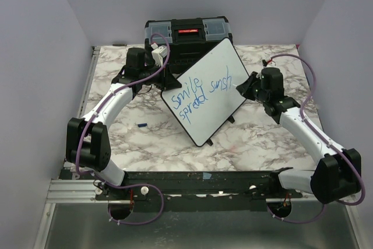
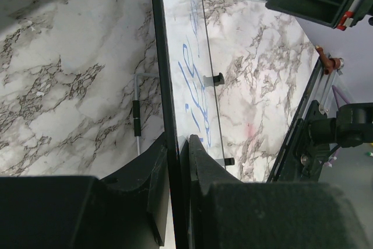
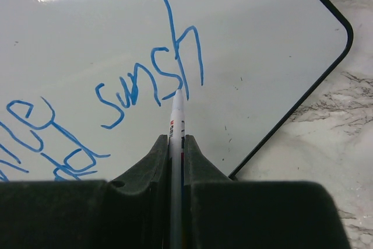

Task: Write a sentence on the whiteboard
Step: Write a sentence on the whiteboard stand.

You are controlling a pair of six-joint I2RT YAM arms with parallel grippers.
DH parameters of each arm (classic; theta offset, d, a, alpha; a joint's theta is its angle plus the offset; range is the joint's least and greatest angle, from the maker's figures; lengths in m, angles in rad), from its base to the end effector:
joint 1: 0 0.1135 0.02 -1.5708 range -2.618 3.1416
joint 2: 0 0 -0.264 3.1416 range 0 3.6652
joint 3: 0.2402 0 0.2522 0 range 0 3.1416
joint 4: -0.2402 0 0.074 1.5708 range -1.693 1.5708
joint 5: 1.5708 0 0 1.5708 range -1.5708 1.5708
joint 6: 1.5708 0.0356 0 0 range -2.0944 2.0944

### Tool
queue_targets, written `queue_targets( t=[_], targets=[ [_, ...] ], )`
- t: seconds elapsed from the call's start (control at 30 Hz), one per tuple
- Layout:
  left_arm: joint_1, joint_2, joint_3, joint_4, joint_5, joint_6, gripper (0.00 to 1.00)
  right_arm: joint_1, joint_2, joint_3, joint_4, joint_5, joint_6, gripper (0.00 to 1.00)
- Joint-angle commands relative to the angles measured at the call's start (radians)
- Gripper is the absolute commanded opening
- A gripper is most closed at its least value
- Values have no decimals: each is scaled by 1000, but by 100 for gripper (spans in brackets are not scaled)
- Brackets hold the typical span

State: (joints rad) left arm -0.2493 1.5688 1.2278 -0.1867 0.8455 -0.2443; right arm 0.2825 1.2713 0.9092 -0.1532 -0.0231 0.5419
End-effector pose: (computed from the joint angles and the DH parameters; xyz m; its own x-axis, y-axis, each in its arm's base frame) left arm 0.3372 -0.1133 0.3030 -0.6646 0.0036 -0.7472 0.6487 0.4990 -0.5746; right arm 0.2762 0.0810 0.2811 -0.5591 0.3746 -0.7396 -0.0112 0.8886 0.4585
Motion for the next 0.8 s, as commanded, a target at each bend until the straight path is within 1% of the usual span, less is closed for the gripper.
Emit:
queue_targets(
  t=[0.0, 0.33, 0.77],
  targets=[
    [-10, -40, 12, 78, -8, 87, 0, 6, -39, -8, -28, 64, -11, 1],
    [-10, -38, 11, 78, -10, 89, 0, 0, 5, 26, -13, 100, -28, 1],
    [-10, -30, 15, 78, -9, 89, 0, -36, 91, 57, 44, 69, 0, 1]
  ],
)
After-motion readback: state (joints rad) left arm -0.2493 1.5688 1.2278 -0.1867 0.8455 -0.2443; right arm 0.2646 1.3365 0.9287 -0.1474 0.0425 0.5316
